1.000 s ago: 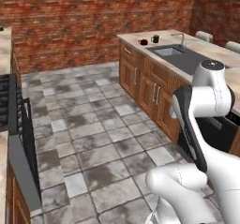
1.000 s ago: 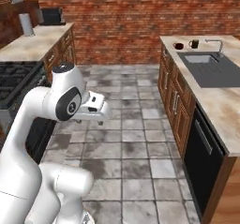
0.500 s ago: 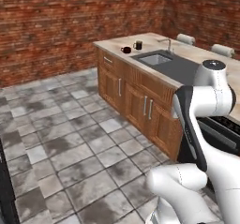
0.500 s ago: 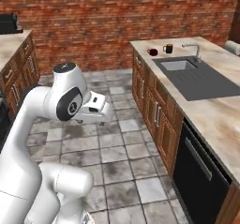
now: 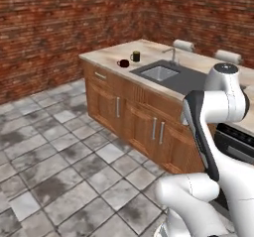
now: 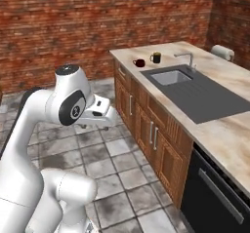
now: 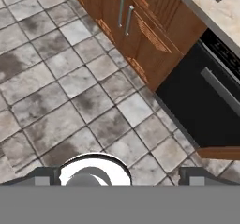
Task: Clear the mugs and bowl far away from the sink.
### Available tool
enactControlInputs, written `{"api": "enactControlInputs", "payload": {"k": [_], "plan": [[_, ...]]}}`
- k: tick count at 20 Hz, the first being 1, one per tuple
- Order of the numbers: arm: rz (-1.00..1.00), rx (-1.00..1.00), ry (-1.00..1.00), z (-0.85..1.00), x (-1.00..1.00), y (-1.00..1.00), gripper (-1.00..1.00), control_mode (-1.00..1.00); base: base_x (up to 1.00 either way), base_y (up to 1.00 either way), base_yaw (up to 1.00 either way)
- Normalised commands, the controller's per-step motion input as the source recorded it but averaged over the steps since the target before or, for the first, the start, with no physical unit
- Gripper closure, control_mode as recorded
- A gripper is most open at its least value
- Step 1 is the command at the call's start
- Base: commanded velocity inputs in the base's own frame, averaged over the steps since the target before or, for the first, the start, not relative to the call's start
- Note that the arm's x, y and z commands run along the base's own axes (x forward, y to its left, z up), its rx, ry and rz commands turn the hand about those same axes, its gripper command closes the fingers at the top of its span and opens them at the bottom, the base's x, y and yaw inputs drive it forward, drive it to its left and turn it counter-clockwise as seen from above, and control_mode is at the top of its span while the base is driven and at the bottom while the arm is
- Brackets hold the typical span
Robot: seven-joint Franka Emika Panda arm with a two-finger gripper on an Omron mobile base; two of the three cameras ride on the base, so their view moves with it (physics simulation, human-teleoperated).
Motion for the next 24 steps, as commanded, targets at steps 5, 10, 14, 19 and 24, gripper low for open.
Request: {"api": "enactControlInputs", "payload": {"k": [5, 10, 14, 19, 24], "plan": [[0.00, 0.00, 0.00, 0.00, 0.00, 0.00, -1.00, 1.00, 1.00, 0.48, -0.39], [0.00, 0.00, 0.00, 0.00, 0.00, 0.00, -1.00, 1.00, 1.00, 0.55, -0.42], [0.00, 0.00, 0.00, 0.00, 0.00, 0.00, -1.00, 1.00, 1.00, 0.66, -0.44], [0.00, 0.00, 0.00, 0.00, 0.00, 0.00, -1.00, 1.00, 1.00, 0.73, -0.47], [0.00, 0.00, 0.00, 0.00, 0.00, 0.00, -1.00, 1.00, 0.95, 0.68, -0.51]]}}
